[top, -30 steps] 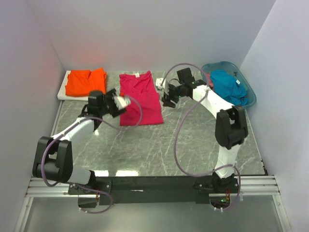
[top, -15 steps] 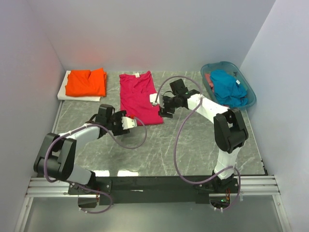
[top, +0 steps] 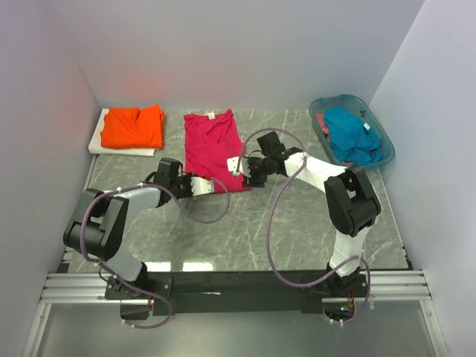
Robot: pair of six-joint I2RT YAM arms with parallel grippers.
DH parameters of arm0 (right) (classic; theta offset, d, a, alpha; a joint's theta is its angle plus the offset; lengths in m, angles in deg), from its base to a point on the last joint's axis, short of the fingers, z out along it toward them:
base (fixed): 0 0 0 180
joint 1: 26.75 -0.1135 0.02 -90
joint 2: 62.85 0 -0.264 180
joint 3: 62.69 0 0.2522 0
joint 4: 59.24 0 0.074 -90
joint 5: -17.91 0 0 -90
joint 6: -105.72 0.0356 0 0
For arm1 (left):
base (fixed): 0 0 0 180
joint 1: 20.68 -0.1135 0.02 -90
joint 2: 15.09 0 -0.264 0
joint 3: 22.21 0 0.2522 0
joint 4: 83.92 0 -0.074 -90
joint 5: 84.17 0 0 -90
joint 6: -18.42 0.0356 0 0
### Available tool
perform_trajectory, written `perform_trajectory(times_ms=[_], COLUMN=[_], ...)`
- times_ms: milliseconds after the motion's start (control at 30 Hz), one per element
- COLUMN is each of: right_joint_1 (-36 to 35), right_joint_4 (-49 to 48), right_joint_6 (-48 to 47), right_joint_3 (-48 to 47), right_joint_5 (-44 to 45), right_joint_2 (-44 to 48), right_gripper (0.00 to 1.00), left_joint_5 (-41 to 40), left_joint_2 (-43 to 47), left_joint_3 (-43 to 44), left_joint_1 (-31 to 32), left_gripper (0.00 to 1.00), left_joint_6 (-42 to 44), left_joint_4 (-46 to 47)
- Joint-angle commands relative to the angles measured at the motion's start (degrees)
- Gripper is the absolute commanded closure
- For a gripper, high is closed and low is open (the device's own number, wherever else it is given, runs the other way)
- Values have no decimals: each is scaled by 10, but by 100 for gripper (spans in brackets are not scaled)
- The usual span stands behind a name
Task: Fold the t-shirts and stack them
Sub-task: Fold the tshirt
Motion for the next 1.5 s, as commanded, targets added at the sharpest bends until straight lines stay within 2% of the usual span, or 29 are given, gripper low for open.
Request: perform_trajectory(times_ms=[0,67,300,500,567,600,700,833,867,967,1000,1100,1267,1467], right_joint_1=[-18,-29,-64,-78,-78,-78,-79,-80,-82,-82,-83,-83,-84,-85], right_joint_4=[-31,-40,-90,-120,-129,-136,-140,-143,-146,-128,-115,-96,-94,-72], right_joint_6=[-52,-69,-77,-63,-67,-69,-79,-86,-86,-76,-74,-70,-67,-93], right_joint_3=[27,42,75,74,77,78,81,92,96,84,82,82,77,52], right_joint_5=[29,52,104,137,149,155,163,165,167,164,154,141,154,176], right_joint_2=[19,21,16,-7,-13,-15,-18,-18,-17,-12,-8,11,-3,-38], right_gripper=[36,36,36,38,43,50,61,64,63,51,44,40,39,48], left_joint_5=[-5,-3,5,4,5,8,16,21,22,23,23,23,25,26], left_joint_2=[-8,-5,9,24,29,34,43,53,55,55,55,51,50,56], left_joint_3=[14,5,4,-2,-11,-13,-24,-32,-32,-34,-33,-28,-28,-35], left_joint_1=[1,1,1,1,1,1,1,1,1,1,1,1,1,1], left_gripper=[76,89,100,100,100,100,100,100,100,100,100,100,100,100], left_joint_6=[2,7,11,11,13,13,8,11,11,10,9,9,8,7], left_joint_4=[6,12,7,8,13,15,24,22,19,17,16,11,14,21])
